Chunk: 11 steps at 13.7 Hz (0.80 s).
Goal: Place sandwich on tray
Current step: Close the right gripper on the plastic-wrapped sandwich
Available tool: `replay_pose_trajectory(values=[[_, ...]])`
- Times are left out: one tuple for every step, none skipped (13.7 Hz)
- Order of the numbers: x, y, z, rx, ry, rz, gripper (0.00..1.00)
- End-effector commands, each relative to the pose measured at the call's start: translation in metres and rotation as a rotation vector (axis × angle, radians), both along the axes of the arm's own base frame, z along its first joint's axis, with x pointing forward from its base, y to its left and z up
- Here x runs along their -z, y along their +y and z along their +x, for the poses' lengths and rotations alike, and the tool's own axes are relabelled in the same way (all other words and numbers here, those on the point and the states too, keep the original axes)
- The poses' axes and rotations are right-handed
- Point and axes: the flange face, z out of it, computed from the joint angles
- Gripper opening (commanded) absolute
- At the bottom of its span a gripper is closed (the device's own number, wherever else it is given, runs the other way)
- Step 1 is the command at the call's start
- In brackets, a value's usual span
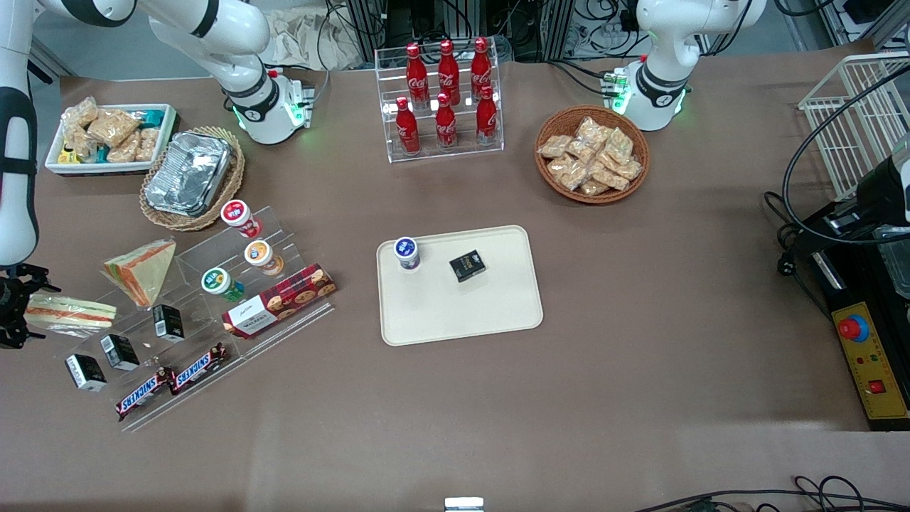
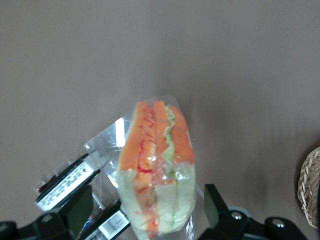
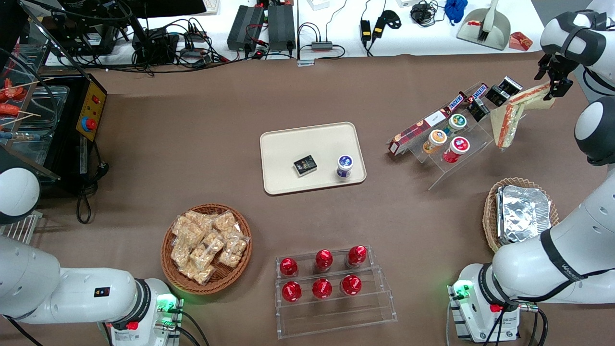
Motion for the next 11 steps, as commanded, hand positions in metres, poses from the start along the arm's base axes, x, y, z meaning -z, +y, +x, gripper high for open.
replay_pose_trajectory(values=[[0.020,-0.003,0.003,0.116,-0.040,-0.006,0.90],[0.023,-0.010,-0.002,0.124,-0.039,-0.008,0.90],[0.025,-0.013,-0.004,0.125,-0.042,-0.012,0.79],[0.027,-0.013,-0.005,0.117,-0.047,-0.013,0.68],[0.028,-0.013,-0.006,0.112,-0.055,-0.016,0.57],[0.029,-0.012,-0.005,0.109,-0.066,-0.021,0.42],[0.031,-0.009,-0.004,0.103,-0.068,-0.021,0.18],[0.036,0.002,0.001,0.085,-0.062,-0.027,0.00],[0.036,0.019,0.006,0.045,-0.052,-0.043,0.00],[0.025,0.009,0.001,0.054,-0.067,-0.043,0.00],[0.010,0.008,0.000,0.060,-0.088,-0.041,0.00]])
